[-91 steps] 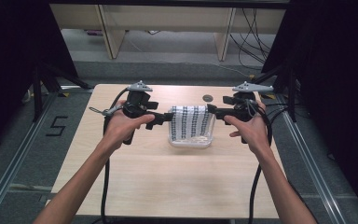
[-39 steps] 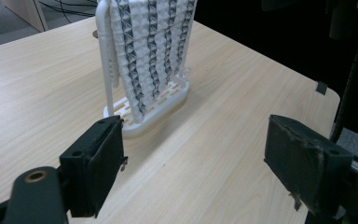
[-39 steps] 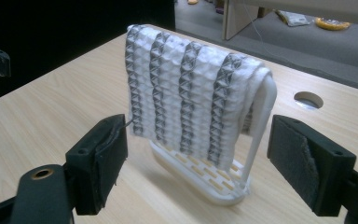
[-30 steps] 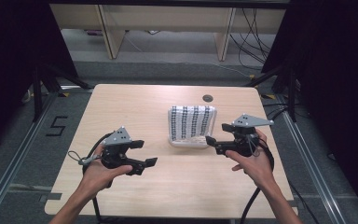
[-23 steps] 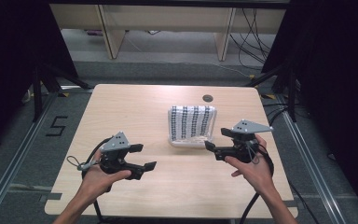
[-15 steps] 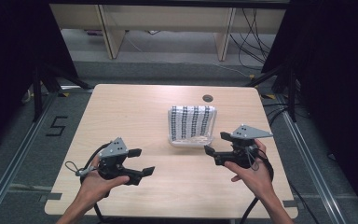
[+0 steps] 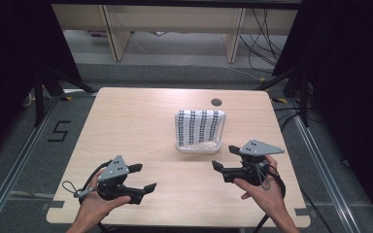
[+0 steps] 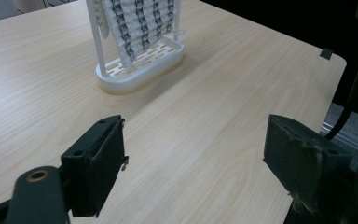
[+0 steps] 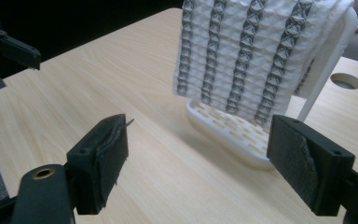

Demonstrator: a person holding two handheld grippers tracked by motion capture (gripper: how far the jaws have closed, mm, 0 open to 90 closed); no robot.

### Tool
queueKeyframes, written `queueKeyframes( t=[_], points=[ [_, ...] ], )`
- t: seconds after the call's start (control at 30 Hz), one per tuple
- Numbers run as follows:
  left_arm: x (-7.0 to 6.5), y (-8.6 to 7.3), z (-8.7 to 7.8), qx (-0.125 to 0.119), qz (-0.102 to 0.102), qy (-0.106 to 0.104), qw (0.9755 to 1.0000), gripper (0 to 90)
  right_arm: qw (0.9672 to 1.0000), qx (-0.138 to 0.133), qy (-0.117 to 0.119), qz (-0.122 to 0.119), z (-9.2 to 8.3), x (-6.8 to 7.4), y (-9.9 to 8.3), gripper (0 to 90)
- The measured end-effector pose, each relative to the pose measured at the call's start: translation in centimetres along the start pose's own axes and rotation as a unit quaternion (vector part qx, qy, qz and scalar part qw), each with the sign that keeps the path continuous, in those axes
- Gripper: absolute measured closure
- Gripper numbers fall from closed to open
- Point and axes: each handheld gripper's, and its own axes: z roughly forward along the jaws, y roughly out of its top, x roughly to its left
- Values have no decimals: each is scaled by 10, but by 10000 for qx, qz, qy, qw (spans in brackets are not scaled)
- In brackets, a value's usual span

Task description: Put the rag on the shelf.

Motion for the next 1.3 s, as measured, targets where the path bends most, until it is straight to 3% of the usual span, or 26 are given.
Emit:
queueKeyframes(
  t=[0.07,0.1,0.23,0.3,0.43,0.6,0.63,0.7,0.77,0.8,0.83,0.87,1.0,1.17,1.2,1.23,1.3],
  points=[
    [-1,-3,0,36,7,24,10000,198,9999,14,-73,-112,-1,-1,-1,213],
    [-1,-5,0,32,-15,18,10000,197,10000,-7,-58,12,0,0,-3,213],
    [-1,-10,1,74,-37,9,10000,197,10000,10,-30,-49,1,0,-8,211],
    [-1,-13,1,126,-34,57,9999,197,9999,79,-4,90,0,2,-13,210],
    [0,-18,3,168,-45,39,9998,197,9999,110,-44,11,0,-1,-20,209],
    [-1,-23,4,160,-50,37,9999,197,9997,181,-40,158,3,1,-32,210],
    [-1,-23,3,178,-49,43,9998,197,9998,174,31,68,4,-2,-33,210],
    [-2,-25,3,188,-49,37,9998,197,9997,164,25,185,4,0,-36,210],
    [-3,-27,2,215,-36,33,9998,197,9996,232,43,180,4,0,-39,210],
    [-3,-29,2,229,-47,31,9997,197,9998,172,28,-16,6,-3,-42,210],
    [-3,-29,2,229,-47,31,9997,197,9993,276,46,250,4,1,-43,210],
    [-5,-31,3,163,-99,49,9998,197,9996,226,22,147,5,-1,-44,210],
    [-5,-34,2,284,-45,40,9996,197,9993,277,88,249,4,2,-49,210],
    [-8,-38,3,270,-75,24,9996,197,9995,284,25,164,4,2,-55,210],
    [-8,-40,3,308,-38,29,9995,197,9994,281,124,163,5,2,-59,209],
    [-8,-41,3,299,-32,19,9995,197,9989,346,100,300,4,5,-60,209],
    [-9,-42,4,322,-15,47,9995,197,9991,369,49,215,4,4,-61,208]
  ],
)
